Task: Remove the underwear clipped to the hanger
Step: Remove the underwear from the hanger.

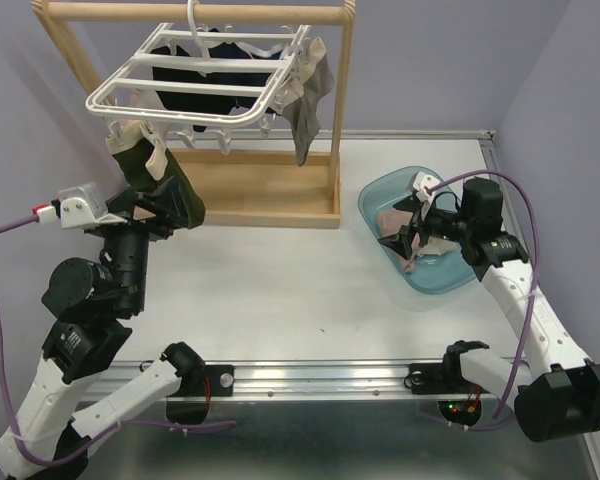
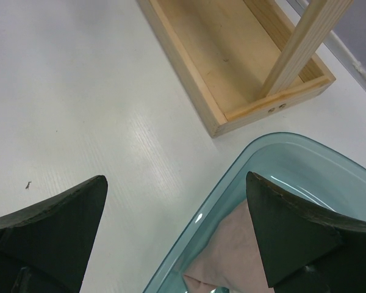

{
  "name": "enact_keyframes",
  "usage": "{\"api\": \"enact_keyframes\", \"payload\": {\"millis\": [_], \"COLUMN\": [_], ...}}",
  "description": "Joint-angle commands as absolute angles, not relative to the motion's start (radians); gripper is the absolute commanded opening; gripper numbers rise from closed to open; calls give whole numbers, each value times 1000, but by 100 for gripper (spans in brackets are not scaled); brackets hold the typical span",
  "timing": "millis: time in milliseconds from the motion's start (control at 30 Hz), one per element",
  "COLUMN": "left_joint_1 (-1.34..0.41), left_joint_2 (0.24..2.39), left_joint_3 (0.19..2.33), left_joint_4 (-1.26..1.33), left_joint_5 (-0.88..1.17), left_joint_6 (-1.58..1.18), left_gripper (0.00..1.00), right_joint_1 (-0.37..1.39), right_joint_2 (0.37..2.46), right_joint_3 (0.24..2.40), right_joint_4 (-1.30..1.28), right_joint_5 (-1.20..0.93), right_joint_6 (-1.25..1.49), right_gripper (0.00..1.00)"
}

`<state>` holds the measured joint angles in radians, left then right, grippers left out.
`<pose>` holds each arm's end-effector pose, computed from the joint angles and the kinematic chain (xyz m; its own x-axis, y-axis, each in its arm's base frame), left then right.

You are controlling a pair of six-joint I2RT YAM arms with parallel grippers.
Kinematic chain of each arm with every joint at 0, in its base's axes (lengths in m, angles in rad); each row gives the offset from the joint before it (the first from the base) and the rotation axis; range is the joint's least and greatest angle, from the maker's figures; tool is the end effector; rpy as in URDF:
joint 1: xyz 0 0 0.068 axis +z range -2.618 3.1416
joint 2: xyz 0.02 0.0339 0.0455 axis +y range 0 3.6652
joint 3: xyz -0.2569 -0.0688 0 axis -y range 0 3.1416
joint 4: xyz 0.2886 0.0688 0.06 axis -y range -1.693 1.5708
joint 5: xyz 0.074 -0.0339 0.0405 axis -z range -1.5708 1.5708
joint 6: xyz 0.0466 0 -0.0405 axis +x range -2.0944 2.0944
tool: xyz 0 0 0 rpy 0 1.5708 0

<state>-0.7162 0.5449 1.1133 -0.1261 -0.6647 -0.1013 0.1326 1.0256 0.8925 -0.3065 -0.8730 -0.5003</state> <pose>0.1028 -0.0514 0.4999 0.3115 -0.3766 -0.8724 0.1284 0.9264 -0.3541 0.2677 0.0717 0.3101 0.0003 -0.3109 -0.9504 -0.8800 0.4514 -0.1479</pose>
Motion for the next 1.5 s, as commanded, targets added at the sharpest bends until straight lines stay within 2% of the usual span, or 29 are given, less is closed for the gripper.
{"api": "enact_keyframes", "payload": {"millis": [0,267,400,633,733,933,1100,1467], "left_joint_1": [-712,-684,-582,-231,-155,-8,46,69], "left_joint_2": [636,770,827,839,853,920,974,1034], "left_joint_3": [1202,1379,1423,1393,1382,1399,1425,1488], "left_joint_4": [-143,-196,-235,-241,-232,-207,-198,-172], "left_joint_5": [-722,-720,-634,-254,-166,104,181,147], "left_joint_6": [-75,-63,-75,-136,-161,-219,-230,-215], "left_gripper": [95,95,96,95,95,88,85,80], "right_joint_1": [143,141,143,143,141,143,143,141], "right_joint_2": [993,966,959,945,945,946,948,954], "right_joint_3": [888,881,882,879,881,879,881,880], "right_joint_4": [-301,-305,-307,-311,-313,-316,-318,-322], "right_joint_5": [-897,-893,-897,-900,-899,-902,-904,-910], "right_joint_6": [-512,-518,-522,-528,-528,-532,-535,-538], "right_gripper": [100,100,100,100,100,100,100,100]}}
